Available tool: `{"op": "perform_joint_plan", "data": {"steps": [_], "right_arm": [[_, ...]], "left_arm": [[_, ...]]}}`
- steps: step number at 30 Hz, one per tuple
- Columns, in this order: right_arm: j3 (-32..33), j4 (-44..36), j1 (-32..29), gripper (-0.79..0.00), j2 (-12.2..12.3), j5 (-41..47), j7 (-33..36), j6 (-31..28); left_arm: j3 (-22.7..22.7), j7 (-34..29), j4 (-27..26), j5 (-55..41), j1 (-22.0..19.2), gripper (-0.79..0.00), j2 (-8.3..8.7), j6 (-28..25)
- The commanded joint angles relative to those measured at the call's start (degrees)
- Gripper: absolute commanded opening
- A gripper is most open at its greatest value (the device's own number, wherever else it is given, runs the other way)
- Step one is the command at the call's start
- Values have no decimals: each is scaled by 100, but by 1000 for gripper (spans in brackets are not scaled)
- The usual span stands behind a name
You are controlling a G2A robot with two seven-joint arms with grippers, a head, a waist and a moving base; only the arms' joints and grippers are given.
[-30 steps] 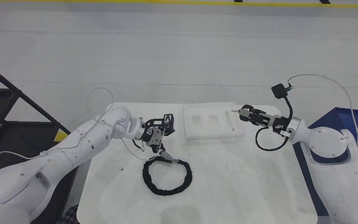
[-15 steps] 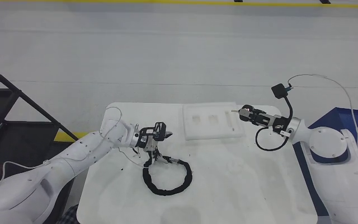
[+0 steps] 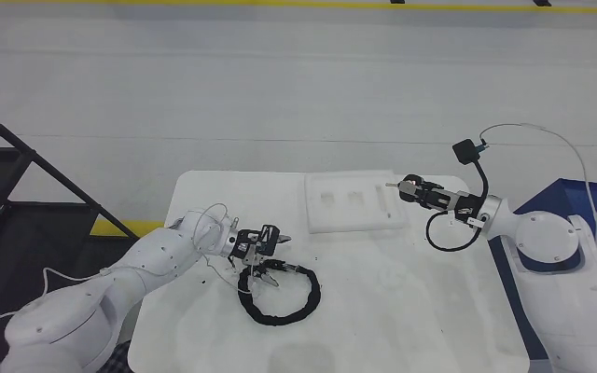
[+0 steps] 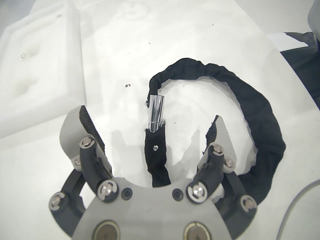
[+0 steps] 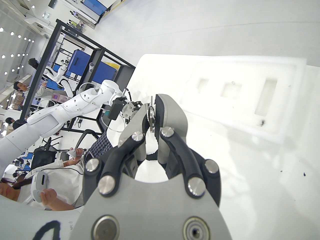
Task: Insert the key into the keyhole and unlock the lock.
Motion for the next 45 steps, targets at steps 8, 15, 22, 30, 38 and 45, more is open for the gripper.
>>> {"op": "perform_joint_plan", "data": {"steps": [8, 15, 22, 30, 38, 45], "right_arm": [[0, 0, 0, -785, 0, 0, 0, 0], [0, 0, 0, -785, 0, 0, 0, 0], [0, 0, 0, -785, 0, 0, 0, 0], [0, 0, 0, -785, 0, 0, 0, 0], [0, 0, 0, -785, 0, 0, 0, 0], [0, 0, 0, -785, 0, 0, 0, 0]], "left_arm": [[0, 352, 537, 492, 85, 0, -349, 174], [0, 632, 809, 807, 86, -262, -534, 221], [0, 631, 1107, 961, 78, -397, -697, 287], [-1, 639, 1337, 989, 70, -785, -842, 325], [-30, 927, 1356, 925, 30, -785, -885, 426], [0, 1050, 831, 532, -72, -785, -718, 548]]}}
